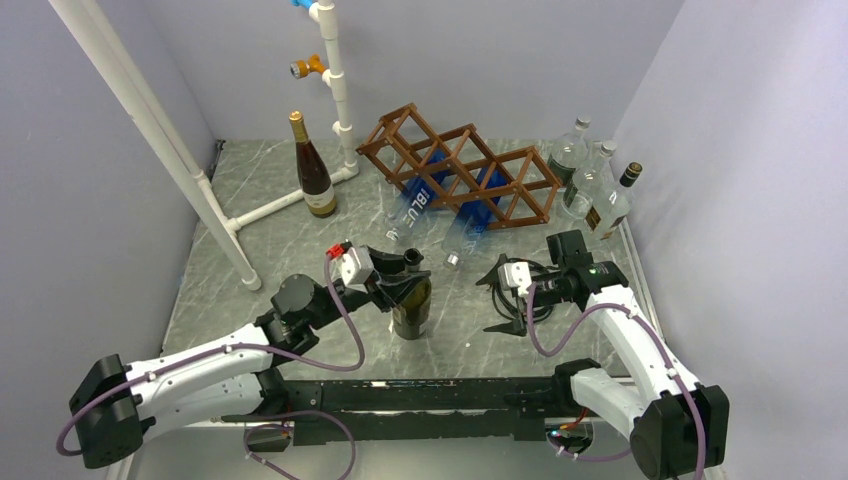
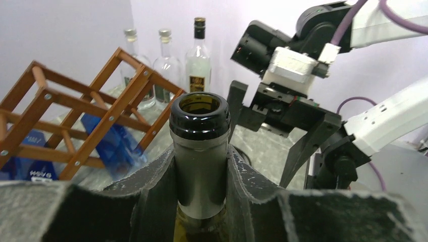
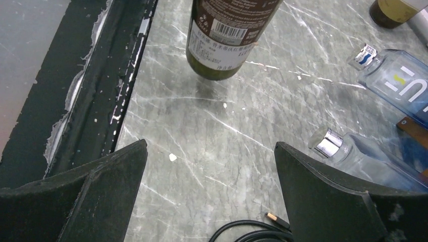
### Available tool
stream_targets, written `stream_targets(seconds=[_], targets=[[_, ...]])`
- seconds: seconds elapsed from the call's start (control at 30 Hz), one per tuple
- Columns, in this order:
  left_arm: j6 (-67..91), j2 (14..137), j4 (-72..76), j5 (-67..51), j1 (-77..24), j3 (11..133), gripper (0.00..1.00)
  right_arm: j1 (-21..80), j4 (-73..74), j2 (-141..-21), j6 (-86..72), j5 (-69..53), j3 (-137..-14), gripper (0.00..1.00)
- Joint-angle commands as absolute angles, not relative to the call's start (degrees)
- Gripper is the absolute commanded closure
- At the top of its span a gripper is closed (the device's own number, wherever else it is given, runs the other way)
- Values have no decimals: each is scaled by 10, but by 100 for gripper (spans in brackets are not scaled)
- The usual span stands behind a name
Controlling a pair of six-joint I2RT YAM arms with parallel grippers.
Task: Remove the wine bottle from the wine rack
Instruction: Place the wine bottle at the center of the board.
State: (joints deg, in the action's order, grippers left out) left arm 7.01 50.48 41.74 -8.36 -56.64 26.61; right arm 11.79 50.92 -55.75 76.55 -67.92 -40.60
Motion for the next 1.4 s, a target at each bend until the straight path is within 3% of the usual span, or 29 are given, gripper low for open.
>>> stream_targets(seconds=[0.0,0.7,1.37], targets=[[66,469,412,-79,-544,318,100,114,518,-548,794,-679,-428,0],[86,447,324,-107,-416,340,100,113,511,-547,790,-666,-424,0],[68,451,349,-2,-282,331,100,113,511,-541,790,-660,-422,0]])
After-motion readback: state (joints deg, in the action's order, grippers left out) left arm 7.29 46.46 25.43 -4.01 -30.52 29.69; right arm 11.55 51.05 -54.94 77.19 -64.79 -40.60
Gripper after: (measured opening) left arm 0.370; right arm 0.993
